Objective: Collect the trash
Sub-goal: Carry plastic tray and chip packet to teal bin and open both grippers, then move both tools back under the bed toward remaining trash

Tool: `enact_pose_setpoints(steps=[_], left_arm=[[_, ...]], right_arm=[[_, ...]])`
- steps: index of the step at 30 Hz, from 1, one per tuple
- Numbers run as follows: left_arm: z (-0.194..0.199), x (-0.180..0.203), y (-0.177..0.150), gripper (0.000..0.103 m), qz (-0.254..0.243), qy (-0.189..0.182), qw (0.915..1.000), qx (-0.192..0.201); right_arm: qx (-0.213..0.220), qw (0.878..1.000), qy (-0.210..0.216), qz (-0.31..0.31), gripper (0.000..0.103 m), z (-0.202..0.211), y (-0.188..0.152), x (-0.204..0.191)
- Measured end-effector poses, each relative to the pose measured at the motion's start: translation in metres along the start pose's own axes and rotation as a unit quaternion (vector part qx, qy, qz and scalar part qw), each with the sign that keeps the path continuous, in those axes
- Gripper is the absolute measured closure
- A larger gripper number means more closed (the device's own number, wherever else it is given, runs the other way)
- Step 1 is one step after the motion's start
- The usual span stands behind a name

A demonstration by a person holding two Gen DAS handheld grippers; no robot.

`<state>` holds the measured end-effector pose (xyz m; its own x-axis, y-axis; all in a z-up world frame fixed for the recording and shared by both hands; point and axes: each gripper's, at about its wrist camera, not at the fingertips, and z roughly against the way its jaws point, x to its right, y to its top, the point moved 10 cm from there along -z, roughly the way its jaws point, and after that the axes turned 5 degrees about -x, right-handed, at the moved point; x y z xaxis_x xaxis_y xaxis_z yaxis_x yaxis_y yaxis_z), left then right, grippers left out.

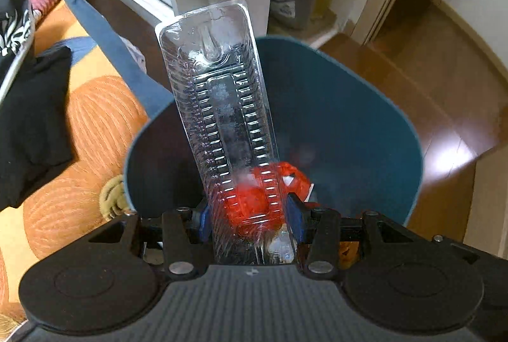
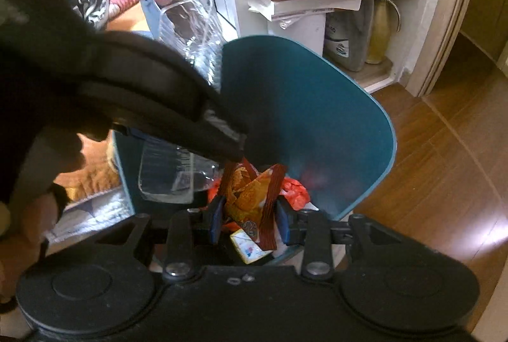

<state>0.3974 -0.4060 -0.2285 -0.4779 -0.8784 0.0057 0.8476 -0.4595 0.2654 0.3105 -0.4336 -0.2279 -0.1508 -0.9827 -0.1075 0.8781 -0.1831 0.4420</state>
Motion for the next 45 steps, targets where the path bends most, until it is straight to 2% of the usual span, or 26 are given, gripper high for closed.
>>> enact_pose_setpoints(steps=[7,11,17,28,37,45], left_arm=[[-0.021,0.006,0.000,0.053,-0.010,0.008,0.9998,-0.015],[-0.020,0.004,0.000,0.039,0.000,-0.002,0.9999,-0.013],[-0.006,0.000,-0.003,0.039,0.005,-0.008,1.0000,-0.001],[0.049,-0.033,-0.030,0.039,0.035,-0.013,0.9988,0.033],[0.110,-0.073,-0.060,0.039,0.064,-0.009,0.9953,0.072],[0.154,-0.113,-0.101,0.039,0.073,0.000,0.9925,0.098]], right_arm=[[-0.011,1.000,-0.004,0.001,0.067,-0.009,-0.004,0.002],[-0.010,1.000,-0.003,-0.006,0.068,-0.009,-0.004,0.003],[-0.001,1.000,0.001,-0.011,0.066,-0.001,-0.003,0.002],[0.019,1.000,0.020,-0.011,0.065,0.040,-0.006,-0.020],[0.039,0.998,0.043,0.026,0.064,0.079,-0.014,-0.060],[0.053,0.994,0.067,0.066,0.063,0.106,-0.026,-0.104]])
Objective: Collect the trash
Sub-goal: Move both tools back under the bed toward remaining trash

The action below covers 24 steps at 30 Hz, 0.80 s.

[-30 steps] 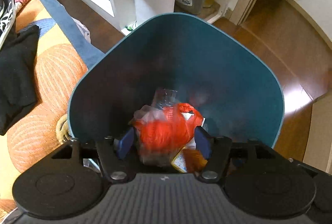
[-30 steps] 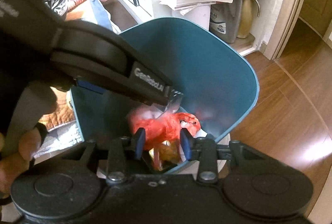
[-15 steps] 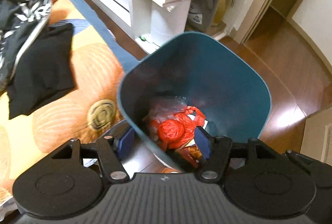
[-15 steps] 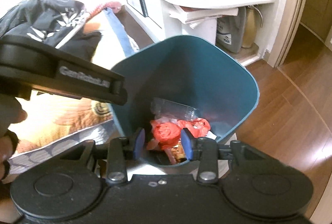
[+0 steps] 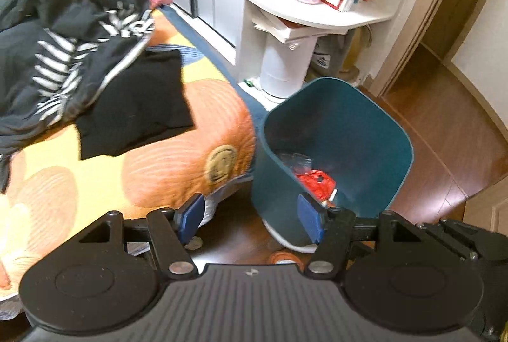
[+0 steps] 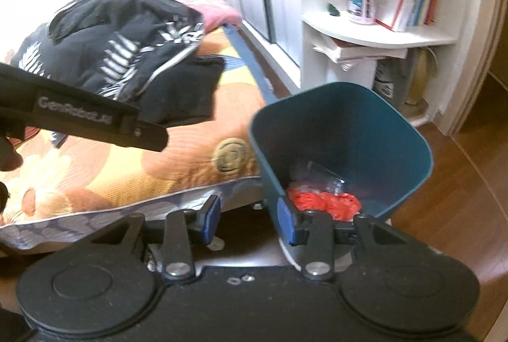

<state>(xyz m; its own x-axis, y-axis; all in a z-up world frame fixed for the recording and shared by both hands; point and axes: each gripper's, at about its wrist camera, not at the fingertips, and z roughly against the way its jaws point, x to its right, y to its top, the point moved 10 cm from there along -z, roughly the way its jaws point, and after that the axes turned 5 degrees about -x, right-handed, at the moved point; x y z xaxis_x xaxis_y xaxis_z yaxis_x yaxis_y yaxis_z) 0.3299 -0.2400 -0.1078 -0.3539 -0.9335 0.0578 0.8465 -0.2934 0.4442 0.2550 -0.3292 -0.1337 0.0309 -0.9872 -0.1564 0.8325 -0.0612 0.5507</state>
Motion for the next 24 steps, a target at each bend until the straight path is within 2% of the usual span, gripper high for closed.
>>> enact_pose_setpoints(steps=[8,12,16,18,20,24], left_arm=[[0.043,-0.063,-0.033,0.039,0.034,0.004,0.9993,0.017],[0.054,-0.097,-0.059,0.029,0.058,0.011,0.9981,0.020],[0.052,-0.131,-0.089,0.029,0.091,0.014,0.9957,0.002],[0.048,-0.147,-0.105,0.020,0.101,0.012,0.9948,-0.005],[0.040,-0.166,-0.121,0.020,0.119,0.016,0.9926,-0.015],[0.009,-0.209,-0.157,0.020,0.186,0.011,0.9808,-0.057]], right_arm=[[0.003,0.999,0.036,0.041,0.062,0.010,-0.008,-0.053],[-0.007,0.997,0.054,0.058,0.062,0.002,-0.018,-0.078],[-0.028,0.995,0.071,0.070,0.062,-0.014,-0.032,-0.103],[-0.041,0.993,0.080,0.072,0.061,-0.021,-0.041,-0.112],[-0.056,0.992,0.092,0.070,0.061,-0.030,-0.048,-0.122],[-0.079,0.988,0.107,0.080,0.061,-0.052,-0.065,-0.138]])
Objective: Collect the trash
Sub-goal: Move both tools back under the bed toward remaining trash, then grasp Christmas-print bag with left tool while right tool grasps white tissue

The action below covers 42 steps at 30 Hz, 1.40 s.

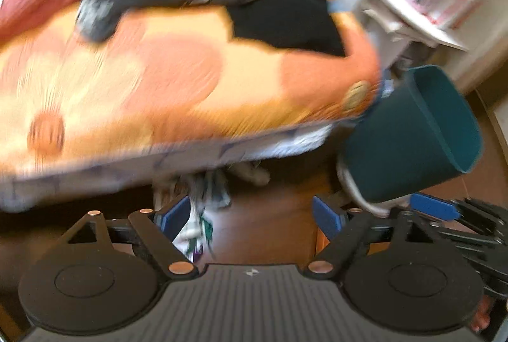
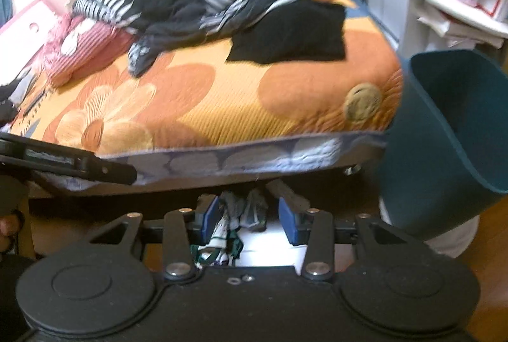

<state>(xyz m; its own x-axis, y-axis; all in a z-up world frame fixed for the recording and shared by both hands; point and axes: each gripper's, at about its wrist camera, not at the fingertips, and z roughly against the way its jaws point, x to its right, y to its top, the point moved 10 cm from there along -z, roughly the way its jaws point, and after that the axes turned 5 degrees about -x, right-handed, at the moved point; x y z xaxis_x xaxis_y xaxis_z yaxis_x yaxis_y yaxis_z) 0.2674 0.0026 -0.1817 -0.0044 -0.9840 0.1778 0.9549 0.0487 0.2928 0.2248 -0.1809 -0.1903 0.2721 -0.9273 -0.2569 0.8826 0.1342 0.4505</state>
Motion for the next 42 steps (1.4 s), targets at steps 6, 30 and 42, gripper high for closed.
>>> enact_pose_setpoints(steps=[6,30,42], left_arm=[[-0.065,-0.070,-0.026,0.020,0.065,0.046,0.9955,-0.052],[-0.312,-0.118,-0.065,0.020,0.027,0.175,0.9744,-0.138],[-0.405,-0.136,-0.076,0.020,0.025,0.183,0.9695,-0.161]], right_arm=[[-0.047,0.999,-0.006,0.014,0.061,-0.061,-0.019,0.001],[-0.124,0.973,-0.067,0.182,0.061,-0.333,-0.037,0.076],[-0.128,0.960,-0.092,0.233,0.061,-0.440,-0.055,0.104]])
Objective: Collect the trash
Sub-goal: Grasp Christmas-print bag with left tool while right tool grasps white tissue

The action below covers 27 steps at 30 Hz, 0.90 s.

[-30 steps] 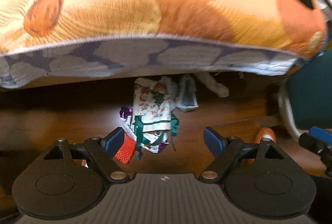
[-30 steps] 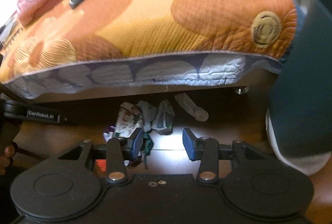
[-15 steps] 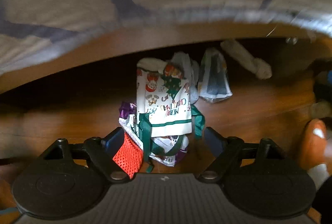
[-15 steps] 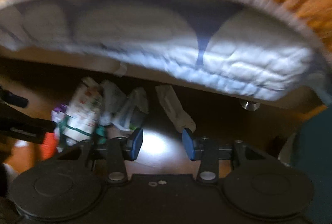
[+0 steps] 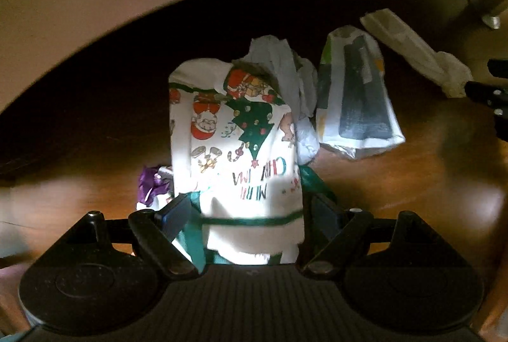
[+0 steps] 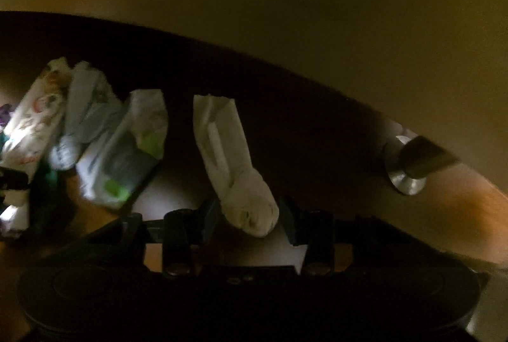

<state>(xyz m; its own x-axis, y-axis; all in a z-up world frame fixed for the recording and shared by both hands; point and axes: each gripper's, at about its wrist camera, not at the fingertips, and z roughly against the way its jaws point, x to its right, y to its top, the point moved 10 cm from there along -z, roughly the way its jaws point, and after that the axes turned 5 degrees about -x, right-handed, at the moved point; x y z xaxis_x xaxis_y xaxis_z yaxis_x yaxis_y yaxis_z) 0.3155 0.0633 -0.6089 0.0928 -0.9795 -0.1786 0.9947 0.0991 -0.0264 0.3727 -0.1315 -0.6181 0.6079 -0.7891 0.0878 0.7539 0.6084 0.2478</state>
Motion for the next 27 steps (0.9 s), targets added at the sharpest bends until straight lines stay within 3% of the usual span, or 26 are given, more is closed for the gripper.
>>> enact_pose_setpoints(steps=[4,11,13,18,19,22,27], left_arm=[[-0.018,-0.003,0.009,0.020,0.020,-0.017,0.9997,0.000],[-0.040,0.000,0.015,0.021,0.010,-0.017,0.9998,-0.008],[-0.042,0.003,0.016,0.030,0.012,-0.031,0.9994,-0.011],[-0.042,0.003,0.017,0.065,0.045,-0.068,0.9964,-0.023],[-0.041,0.001,0.017,0.067,0.055,-0.073,0.9955,-0.025],[-0.041,-0.006,0.019,0.081,0.073,-0.078,0.9937,-0.032],[-0.033,-0.020,0.022,0.089,0.093,-0.083,0.9917,-0.032]], right_arm=[[0.004,1.000,-0.004,0.005,0.060,-0.018,0.006,-0.002],[0.000,1.000,-0.010,0.024,0.060,-0.037,0.009,-0.006],[-0.002,1.000,-0.002,0.025,0.060,-0.037,0.009,-0.008],[-0.025,0.999,0.008,0.020,0.064,-0.036,0.005,-0.009],[-0.030,0.999,0.010,0.019,0.064,-0.036,0.005,-0.010],[-0.038,0.999,0.007,0.013,0.087,-0.033,0.003,-0.015],[-0.046,0.999,-0.003,-0.023,0.089,-0.009,0.001,-0.015]])
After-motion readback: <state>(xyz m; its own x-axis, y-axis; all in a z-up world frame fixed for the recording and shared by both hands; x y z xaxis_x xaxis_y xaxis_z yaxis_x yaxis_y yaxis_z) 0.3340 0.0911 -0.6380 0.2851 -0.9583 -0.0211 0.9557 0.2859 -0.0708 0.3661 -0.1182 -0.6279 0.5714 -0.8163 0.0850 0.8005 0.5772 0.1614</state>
